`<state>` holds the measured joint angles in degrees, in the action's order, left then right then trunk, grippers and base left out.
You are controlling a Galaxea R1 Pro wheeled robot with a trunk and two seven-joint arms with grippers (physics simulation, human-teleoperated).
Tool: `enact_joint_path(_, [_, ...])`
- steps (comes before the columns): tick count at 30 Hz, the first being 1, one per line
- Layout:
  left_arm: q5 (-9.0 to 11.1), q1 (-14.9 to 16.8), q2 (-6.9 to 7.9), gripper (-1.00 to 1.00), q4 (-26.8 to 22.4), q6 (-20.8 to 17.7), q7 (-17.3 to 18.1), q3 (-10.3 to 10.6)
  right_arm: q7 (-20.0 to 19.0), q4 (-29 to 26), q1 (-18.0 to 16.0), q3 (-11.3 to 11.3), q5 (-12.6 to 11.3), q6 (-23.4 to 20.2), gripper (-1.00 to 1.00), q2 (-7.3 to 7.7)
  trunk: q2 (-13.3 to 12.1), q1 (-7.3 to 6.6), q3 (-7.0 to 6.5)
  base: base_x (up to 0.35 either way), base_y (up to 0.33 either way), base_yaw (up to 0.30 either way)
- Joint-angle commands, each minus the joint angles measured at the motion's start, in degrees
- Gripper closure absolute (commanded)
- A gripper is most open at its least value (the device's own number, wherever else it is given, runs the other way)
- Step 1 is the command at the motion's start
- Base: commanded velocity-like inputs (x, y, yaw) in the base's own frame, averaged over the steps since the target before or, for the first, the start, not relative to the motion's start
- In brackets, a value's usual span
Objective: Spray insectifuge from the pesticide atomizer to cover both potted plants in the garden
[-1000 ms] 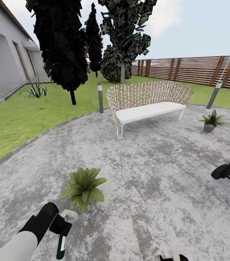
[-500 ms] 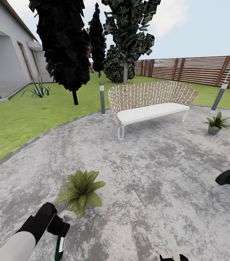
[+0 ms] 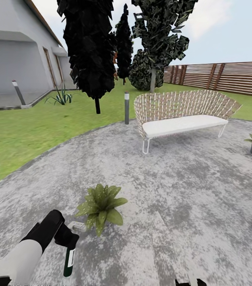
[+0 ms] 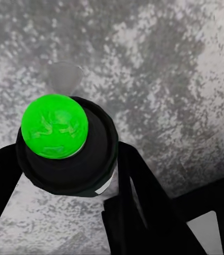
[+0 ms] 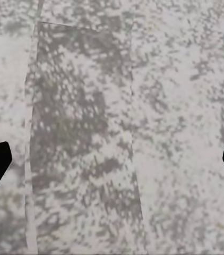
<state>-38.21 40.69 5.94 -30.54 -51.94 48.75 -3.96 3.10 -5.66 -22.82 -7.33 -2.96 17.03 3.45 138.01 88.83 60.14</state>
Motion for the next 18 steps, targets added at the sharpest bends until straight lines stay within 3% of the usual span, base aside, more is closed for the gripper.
enact_joint_path(1, [-0.62,0.10,-0.02,1.00,-0.06,-0.24,0.56,-0.06,0.24,0.03,-0.03,-0.46,-0.33,0.14,-1.00,0.04,0.02,-0.01,0.05,0.117,-0.045,0.037])
enact_joint_path(6, [-0.64,0.25,-0.11,1.00,-0.11,-0.31,0.59,0.93,0.24,0.03,-0.03,-0.41,-0.35,0.14,-1.00,0.06,0.02,-0.01,0.05,0.227,-0.120,0.024])
enact_joint_path(11, [-0.64,0.99,-0.09,1.00,-0.14,-0.35,0.59,1.08,0.24,0.03,-0.04,-0.48,-0.38,0.13,-1.00,0.01,0.02,-0.01,0.05,0.210,-0.199,0.212])
enact_joint_path(18, [-0.70,1.22,-0.12,1.00,-0.14,-0.36,0.57,1.15,0.17,0.09,-0.02,-0.51,-0.29,0.24,-1.00,0.10,0.02,-0.01,0.05,0.033,-0.265,0.166])
